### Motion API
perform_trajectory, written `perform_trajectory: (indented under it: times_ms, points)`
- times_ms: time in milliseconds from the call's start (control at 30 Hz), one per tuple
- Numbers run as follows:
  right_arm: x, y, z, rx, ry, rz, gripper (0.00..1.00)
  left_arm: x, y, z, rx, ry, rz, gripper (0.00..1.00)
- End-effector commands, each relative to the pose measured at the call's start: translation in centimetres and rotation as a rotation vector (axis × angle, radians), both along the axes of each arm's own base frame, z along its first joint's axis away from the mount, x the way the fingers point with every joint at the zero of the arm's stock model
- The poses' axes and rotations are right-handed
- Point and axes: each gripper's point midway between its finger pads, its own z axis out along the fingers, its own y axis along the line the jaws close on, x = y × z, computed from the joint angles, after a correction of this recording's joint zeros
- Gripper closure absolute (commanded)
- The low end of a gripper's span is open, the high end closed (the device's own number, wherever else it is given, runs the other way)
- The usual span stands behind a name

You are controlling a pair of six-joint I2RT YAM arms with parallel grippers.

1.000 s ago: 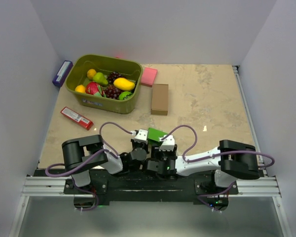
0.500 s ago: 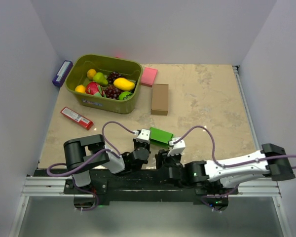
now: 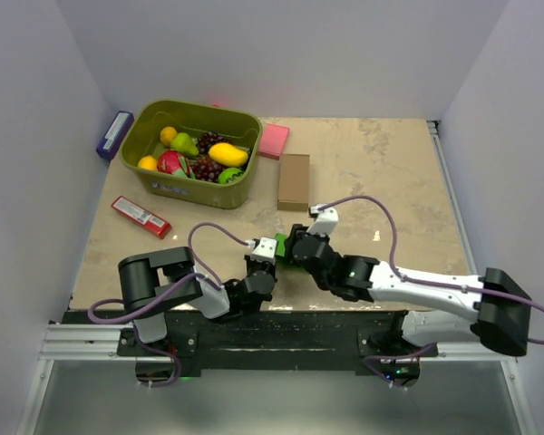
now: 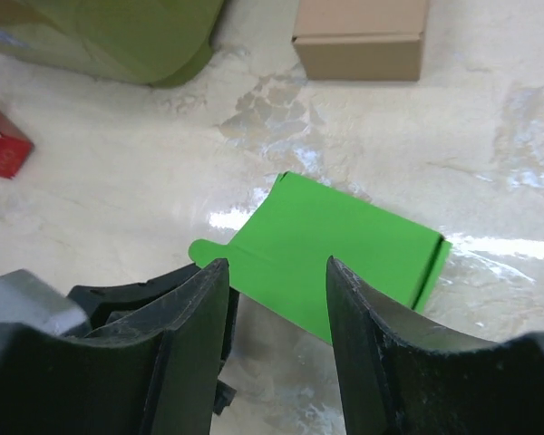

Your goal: Fold the paper box

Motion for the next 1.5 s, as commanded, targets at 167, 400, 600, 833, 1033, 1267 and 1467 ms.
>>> perform_trajectory:
  times_ms: [167,400,600,833,1033,1267,1467]
  points:
    - [-0.5,3.6,-6.7,0.027,0.153,0.073,0.51,-1.2,0.0,-2.7,0.117,0.097,-0.049,0.94]
    - [-0.6,3.3,-10.0,0.001,0.203,0.038,0.50,-2.2,-0.8,-2.5,0.104,0.143,-0.119,0.71]
    - [0.0,2.8,-11.0,-0.016,0.217,0.007,0.50,-3.3,-0.1,-2.6,0.110,0.178,-0.171,0.41]
    - [0.9,2.3,-11.8,-0.041,0.233,-0.011,0.49,-5.6,0.6,-2.5,0.086,0.246,-0.277,0.24]
    - [1.2,2.2,-12.4,-0.056,0.244,-0.008,0.49,-8.3,1.4,-1.7,0.031,0.322,-0.387,0.15]
    - [1.6,2.0,-10.1,-0.012,0.219,0.012,0.47,-5.4,3.6,2.5,-0.185,0.391,-0.364,0.14]
    - [1.8,1.4,-7.3,0.020,0.176,0.027,0.38,1.0,3.7,9.2,-0.272,0.245,-0.349,0.09]
